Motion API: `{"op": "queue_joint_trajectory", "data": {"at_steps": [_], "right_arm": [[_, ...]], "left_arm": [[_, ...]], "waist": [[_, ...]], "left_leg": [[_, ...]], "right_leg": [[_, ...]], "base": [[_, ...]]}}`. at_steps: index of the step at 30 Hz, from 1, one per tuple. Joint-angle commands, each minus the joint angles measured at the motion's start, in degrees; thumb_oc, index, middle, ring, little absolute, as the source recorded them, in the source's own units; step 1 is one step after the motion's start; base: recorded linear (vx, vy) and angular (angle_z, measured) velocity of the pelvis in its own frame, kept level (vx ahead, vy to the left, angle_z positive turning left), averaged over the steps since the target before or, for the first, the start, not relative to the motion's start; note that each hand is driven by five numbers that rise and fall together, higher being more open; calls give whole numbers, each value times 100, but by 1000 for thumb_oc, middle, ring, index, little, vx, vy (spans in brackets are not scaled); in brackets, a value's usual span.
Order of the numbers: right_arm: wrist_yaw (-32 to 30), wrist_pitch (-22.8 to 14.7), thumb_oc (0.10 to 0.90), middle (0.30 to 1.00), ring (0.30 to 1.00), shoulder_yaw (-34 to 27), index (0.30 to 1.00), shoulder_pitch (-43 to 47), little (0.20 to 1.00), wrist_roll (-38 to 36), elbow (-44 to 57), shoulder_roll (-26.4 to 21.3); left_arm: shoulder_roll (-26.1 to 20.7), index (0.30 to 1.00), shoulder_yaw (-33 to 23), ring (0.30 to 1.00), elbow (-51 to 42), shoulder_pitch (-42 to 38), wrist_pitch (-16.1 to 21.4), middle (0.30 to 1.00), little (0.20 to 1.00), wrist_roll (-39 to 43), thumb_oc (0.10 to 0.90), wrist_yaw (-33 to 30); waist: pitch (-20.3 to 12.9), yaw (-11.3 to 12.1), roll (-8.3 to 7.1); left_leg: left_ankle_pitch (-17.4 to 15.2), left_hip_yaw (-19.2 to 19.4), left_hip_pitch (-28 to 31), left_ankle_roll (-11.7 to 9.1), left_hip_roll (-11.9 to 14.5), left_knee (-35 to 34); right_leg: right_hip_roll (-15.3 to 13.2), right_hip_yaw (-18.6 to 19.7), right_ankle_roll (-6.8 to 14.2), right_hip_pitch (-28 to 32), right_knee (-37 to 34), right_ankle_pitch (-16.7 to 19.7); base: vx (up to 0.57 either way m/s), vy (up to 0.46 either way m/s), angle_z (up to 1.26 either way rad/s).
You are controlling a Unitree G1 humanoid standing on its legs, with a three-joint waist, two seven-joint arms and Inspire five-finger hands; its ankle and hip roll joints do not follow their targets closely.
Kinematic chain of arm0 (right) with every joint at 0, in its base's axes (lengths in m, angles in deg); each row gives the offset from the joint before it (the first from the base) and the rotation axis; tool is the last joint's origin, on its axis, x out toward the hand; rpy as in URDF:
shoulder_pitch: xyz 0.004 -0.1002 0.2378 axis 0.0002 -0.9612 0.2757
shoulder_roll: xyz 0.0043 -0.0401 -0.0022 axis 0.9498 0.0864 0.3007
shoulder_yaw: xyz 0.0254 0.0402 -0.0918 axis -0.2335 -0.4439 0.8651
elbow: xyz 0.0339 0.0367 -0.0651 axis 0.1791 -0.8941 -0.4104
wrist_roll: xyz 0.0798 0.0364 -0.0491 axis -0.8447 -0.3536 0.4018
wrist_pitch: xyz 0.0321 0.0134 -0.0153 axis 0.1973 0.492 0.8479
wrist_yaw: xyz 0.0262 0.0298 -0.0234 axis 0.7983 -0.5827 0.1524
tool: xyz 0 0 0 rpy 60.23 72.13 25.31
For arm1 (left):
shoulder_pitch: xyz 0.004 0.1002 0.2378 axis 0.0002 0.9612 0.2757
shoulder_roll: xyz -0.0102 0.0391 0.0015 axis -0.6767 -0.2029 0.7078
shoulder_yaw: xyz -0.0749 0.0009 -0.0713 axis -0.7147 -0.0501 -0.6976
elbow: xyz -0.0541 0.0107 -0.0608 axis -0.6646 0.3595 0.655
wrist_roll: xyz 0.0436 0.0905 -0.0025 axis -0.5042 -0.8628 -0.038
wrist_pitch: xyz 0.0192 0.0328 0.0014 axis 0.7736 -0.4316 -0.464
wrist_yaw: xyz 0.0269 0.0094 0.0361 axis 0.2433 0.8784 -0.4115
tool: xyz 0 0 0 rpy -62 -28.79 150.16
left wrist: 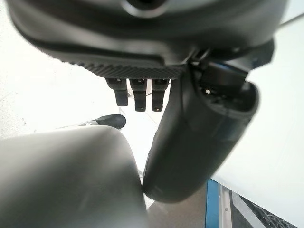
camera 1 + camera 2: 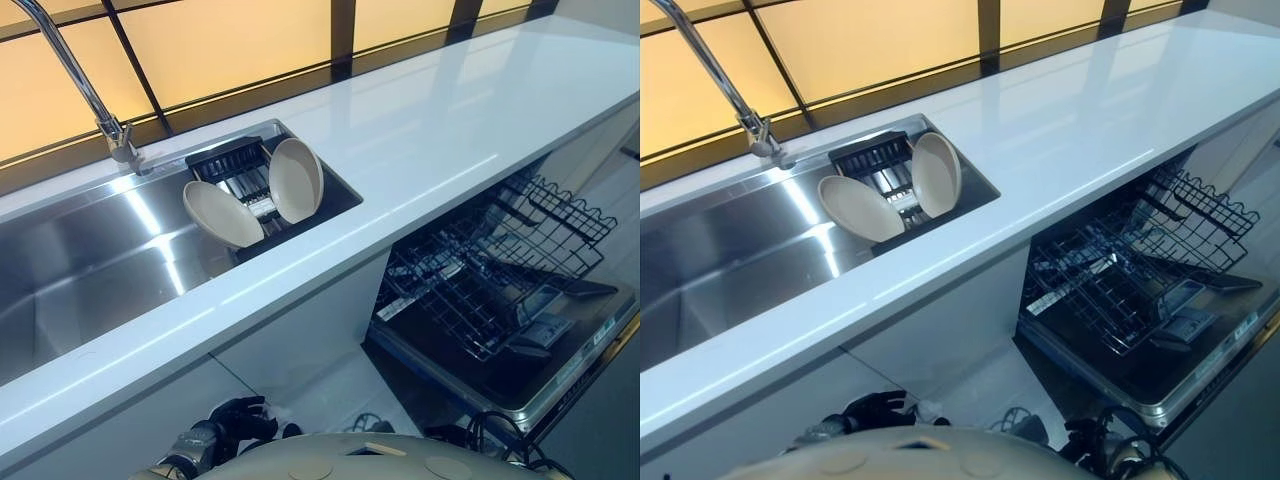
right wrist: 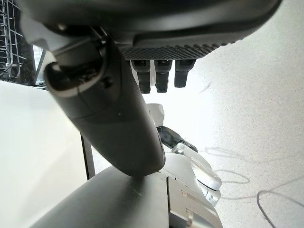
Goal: Pick up plates and place into dishwasher.
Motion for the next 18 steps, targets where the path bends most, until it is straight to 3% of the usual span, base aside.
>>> {"op": "queue_joint_trajectory", "data": {"at_steps": [1, 18], "right_arm": [[207, -139, 800, 900, 900, -46, 900, 451, 900, 0, -35, 417], [231, -111, 800, 900, 900, -1, 900, 433, 900, 37, 7, 423]], "left_arm": [[83, 900, 130, 900, 317, -257, 37, 900, 900, -241, 800, 35], [87, 900, 157, 900, 361, -273, 7, 900, 900, -153, 800, 77]], "waist": [[53, 93, -130], [57, 106, -154]], "left_leg": [[-475, 84, 177, 278, -375, 11], [-491, 81, 186, 284, -373, 11]], "right_leg": [[-83, 288, 242, -434, 256, 441], [-77, 271, 245, -425, 248, 440]], "base": [[0, 0, 0], [0, 0, -2]]}}
